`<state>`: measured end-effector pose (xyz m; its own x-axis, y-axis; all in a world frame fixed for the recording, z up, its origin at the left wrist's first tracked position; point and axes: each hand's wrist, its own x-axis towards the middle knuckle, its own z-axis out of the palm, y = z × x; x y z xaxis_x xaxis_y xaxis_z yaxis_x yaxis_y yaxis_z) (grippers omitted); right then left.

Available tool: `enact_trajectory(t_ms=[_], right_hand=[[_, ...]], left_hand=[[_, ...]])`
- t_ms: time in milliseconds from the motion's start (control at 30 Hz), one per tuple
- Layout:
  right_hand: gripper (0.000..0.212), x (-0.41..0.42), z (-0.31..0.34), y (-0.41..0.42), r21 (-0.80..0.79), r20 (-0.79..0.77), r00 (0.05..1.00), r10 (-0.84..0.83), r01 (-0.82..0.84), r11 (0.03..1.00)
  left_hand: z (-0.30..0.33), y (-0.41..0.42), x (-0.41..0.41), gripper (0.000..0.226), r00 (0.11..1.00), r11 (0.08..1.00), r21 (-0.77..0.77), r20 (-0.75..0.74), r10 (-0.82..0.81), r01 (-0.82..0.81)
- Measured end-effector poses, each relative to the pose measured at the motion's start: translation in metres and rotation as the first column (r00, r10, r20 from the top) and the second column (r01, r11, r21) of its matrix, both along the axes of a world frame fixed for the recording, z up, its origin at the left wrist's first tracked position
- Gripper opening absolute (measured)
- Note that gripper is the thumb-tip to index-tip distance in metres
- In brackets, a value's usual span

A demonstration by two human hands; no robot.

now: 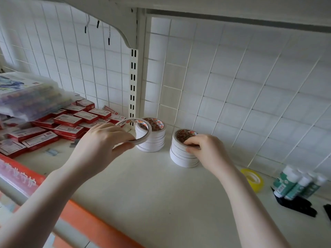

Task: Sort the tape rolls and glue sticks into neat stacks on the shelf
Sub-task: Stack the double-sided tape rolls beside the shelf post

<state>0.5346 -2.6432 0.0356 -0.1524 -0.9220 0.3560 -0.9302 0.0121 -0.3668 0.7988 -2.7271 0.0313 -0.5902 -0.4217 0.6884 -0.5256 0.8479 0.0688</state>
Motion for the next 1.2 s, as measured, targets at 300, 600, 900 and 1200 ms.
enact_trajectory(t_ms=[300, 600, 900, 1200], right_hand=[[0.016, -0.01, -0.008, -0.003, -0.048, -0.006, 0.995, 0.102, -0.102, 0.994], [0.024, -0.012, -0.01, 0.0, -0.063, -0.011, 0.997, 0.073, -0.074, 0.995], [0.02, -0.017, -0.004, 0.023, -0.253, -0.093, 0.993, -0.08, 0.054, 0.966], [0.014, -0.025, -0.004, 0.025, -0.265, -0.199, 0.975, -0.096, 0.041, 0.963]], left_hand=[[0.005, -0.009, 0.001, 0.035, 0.999, 0.999, 0.012, -0.01, -0.035, 0.035], [0.015, -0.025, -0.012, 0.033, 0.998, 0.998, 0.03, -0.005, -0.057, 0.057], [0.017, -0.057, -0.049, 0.015, 0.994, 0.991, 0.134, 0.105, -0.04, 0.025], [0.007, -0.063, -0.066, 0.011, 0.989, 0.978, 0.209, 0.135, -0.056, 0.027]])
